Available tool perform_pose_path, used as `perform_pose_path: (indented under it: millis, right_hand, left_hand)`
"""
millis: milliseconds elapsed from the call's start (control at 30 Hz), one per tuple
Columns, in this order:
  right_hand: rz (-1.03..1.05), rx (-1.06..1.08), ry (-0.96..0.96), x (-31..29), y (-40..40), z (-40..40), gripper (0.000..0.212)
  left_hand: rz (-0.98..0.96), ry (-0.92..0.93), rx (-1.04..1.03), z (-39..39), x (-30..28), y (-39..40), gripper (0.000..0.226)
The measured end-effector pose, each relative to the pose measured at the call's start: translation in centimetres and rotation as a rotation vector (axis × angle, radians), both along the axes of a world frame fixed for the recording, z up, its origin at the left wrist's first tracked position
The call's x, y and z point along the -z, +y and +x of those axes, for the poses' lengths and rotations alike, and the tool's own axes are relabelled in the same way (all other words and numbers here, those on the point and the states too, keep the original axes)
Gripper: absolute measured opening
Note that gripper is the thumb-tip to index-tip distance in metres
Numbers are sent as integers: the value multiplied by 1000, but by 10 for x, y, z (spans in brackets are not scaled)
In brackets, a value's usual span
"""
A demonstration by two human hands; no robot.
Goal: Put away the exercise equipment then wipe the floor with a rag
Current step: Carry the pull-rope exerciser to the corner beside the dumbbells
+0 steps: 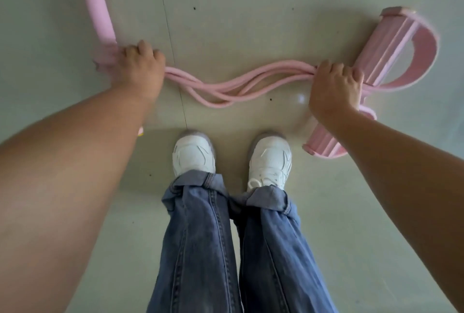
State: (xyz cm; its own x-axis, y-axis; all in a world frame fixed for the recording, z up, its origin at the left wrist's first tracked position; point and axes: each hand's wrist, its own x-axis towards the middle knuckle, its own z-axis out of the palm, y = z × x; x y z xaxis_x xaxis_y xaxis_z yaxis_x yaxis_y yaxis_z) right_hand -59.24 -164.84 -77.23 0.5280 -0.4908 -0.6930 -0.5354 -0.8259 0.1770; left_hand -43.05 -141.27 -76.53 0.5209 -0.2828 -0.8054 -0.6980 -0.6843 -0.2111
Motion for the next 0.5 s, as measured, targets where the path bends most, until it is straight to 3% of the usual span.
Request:
perform_pose_path:
  millis: [67, 233, 400, 500]
  right_hand:
    - [42, 25, 29, -17, 3, 0, 33]
    - [116, 195, 71, -85, 13, -10, 41]
    - [192, 423, -57, -183, 17, -18, 42]
    - [210, 549, -147, -245, 10, -23, 37]
  left_hand:
    - [-94, -41, 38, -6, -9, -6, 30]
    - [3, 86, 224, -33, -78, -38, 39]
    - [-149, 102, -31, -51, -170, -70, 28]
    - [-222, 101, 30, -62, -228, -92, 26]
